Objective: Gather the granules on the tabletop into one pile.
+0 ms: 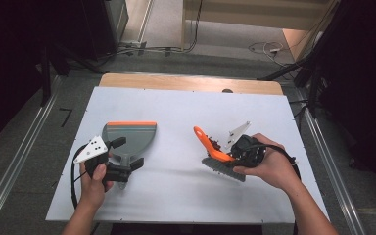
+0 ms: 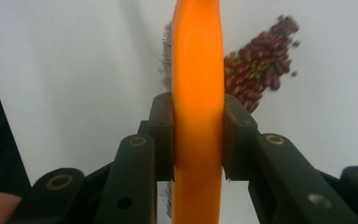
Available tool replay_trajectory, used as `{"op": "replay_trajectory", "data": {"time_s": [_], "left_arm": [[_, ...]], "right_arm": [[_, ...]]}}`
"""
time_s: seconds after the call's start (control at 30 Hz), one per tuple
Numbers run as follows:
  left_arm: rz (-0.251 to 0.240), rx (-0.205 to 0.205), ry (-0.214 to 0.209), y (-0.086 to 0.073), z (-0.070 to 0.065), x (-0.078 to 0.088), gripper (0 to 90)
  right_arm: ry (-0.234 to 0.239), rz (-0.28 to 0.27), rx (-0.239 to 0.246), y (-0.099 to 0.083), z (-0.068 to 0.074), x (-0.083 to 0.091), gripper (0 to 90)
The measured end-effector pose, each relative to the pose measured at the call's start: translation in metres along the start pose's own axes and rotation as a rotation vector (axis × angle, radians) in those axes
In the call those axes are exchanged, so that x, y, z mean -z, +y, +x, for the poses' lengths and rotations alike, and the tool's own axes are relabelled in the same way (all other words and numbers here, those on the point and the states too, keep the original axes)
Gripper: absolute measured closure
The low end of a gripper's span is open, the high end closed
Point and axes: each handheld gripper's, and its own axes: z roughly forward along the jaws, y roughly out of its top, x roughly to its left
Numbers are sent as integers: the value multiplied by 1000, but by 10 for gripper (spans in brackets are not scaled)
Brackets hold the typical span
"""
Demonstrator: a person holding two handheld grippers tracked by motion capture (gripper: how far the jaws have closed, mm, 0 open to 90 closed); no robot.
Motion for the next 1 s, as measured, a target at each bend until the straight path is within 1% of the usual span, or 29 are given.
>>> {"op": "replay_trajectory", "data": {"time_s": [0.03,0.07,0.1,0.17,0.23,0.27,0.3,0.33,0.37,0.4,0.43,0.47,0.5,0.53,0.57,0.6,0.63,0.73,0.87,0.9,0.97,1.0], "left_arm": [[-2,0,-1,0,0,0,0],[-2,1,-2,0,0,-1,0],[-1,2,-1,0,-1,-1,0],[-1,1,-2,0,-1,-1,0],[2,-1,-2,-1,-1,-1,0],[2,-1,-2,-1,-1,-1,0],[2,0,-1,-1,-1,-1,0],[-1,-1,-1,-1,0,-1,0],[-1,-1,-1,-1,0,-1,0],[0,-1,0,-1,0,-1,0],[0,-1,-1,-1,0,0,0],[0,-1,0,0,0,0,0],[0,-1,0,0,0,0,0],[0,-1,0,0,0,0,0],[0,-2,-1,0,0,0,0],[0,-1,-1,0,0,0,0],[0,-1,-1,0,0,0,0],[0,-1,-2,0,0,0,0],[1,0,-1,-1,-1,-1,0],[2,-2,0,-1,-1,-1,0],[2,-2,0,-1,-1,-1,0],[2,-2,1,-1,-1,-1,0]], "right_arm": [[7,22,-4,-1,2,-2,686],[19,33,1,-2,3,-7,686],[36,35,28,-2,3,-11,686],[51,56,40,-1,7,-19,685],[48,60,63,2,8,-25,686],[37,58,79,3,7,-27,686],[30,55,74,5,6,-29,685],[17,55,83,6,4,-30,684],[15,46,90,7,1,-32,684],[14,39,80,8,-2,-33,683],[15,34,82,9,-6,-34,683],[20,26,104,9,-10,-36,682],[21,17,105,10,-13,-37,682],[23,23,115,11,-17,-37,681],[18,15,98,12,-18,-38,681],[17,21,107,13,-22,-38,681],[18,17,98,13,-24,-39,680],[25,8,108,17,-31,-42,680],[25,8,113,21,-40,-44,680],[26,7,101,22,-42,-45,679],[30,9,110,24,-47,-46,679],[34,11,97,25,-48,-46,679]]}}
